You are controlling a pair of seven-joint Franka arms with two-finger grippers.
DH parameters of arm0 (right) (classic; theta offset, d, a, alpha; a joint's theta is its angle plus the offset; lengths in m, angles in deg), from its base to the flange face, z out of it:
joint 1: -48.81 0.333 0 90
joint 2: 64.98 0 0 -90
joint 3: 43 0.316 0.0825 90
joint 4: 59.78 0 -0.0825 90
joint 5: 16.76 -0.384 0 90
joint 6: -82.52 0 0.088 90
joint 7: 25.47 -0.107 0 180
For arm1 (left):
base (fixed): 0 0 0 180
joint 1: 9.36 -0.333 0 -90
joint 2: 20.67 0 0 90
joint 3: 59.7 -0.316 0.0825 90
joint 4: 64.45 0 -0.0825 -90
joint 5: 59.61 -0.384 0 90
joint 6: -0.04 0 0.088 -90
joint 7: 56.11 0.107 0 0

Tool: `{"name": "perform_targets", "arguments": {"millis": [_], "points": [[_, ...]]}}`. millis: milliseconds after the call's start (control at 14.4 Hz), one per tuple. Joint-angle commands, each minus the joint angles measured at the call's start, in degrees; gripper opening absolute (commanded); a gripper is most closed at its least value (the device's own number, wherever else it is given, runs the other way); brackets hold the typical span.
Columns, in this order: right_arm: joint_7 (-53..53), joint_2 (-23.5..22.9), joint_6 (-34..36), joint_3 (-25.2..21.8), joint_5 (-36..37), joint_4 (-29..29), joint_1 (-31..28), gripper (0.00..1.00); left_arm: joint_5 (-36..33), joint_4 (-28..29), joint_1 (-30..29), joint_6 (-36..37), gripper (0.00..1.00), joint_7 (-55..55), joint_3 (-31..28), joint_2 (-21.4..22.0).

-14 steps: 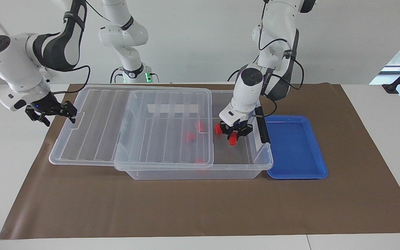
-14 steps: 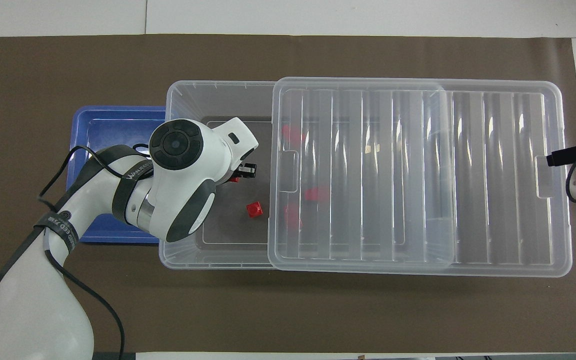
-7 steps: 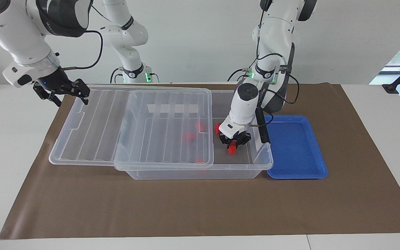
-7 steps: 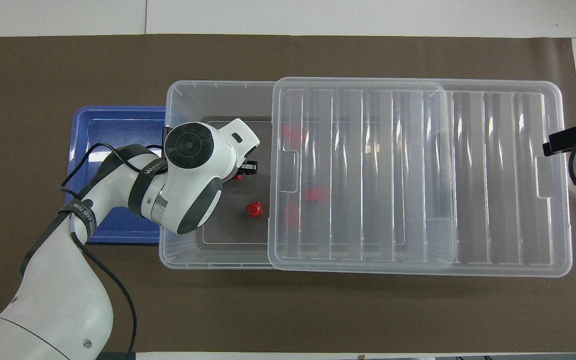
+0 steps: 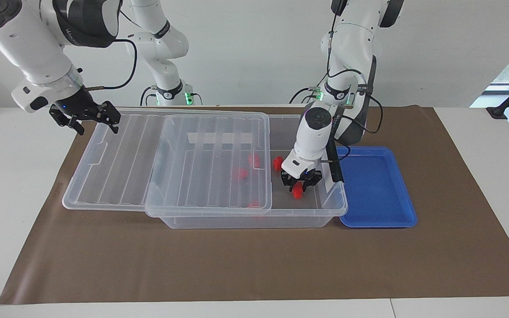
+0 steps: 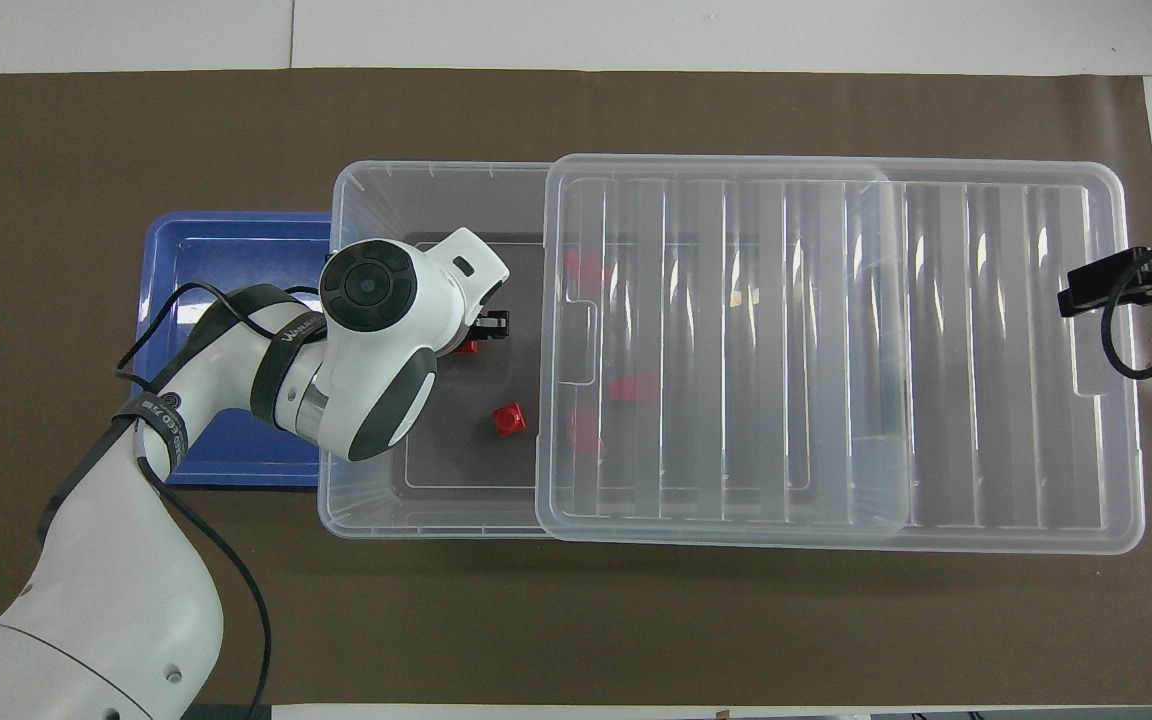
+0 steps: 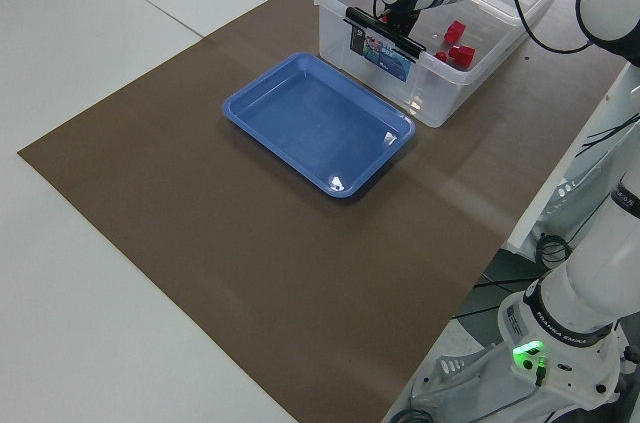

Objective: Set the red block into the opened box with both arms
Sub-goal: 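Carry the red block with the left gripper over the opened box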

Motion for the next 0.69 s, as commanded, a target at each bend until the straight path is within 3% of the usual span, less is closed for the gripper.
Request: {"name": "perform_targets", "arguments": {"millis": [0, 555, 624], "points": [[-0.82, 0.13, -0.92, 0.52, -0.33, 0.59, -0.07, 1.00, -1.30, 0.03, -0.82, 0.51, 1.00, -1.07, 0.04, 2.16], [-0.03, 0.56, -2.25, -0.09, 0.02, 0.06, -0.07, 1.00, -0.78, -0.14, -0.12, 13.68, 1.00, -1.16, 0.48, 12.97], [0.32, 0.56, -2.94, -0.44, 0.02, -0.11, -0.07, 0.87, -0.78, -0.14, -0.12, 14.74, 1.00, -1.08, 0.39, 14.29]]}}
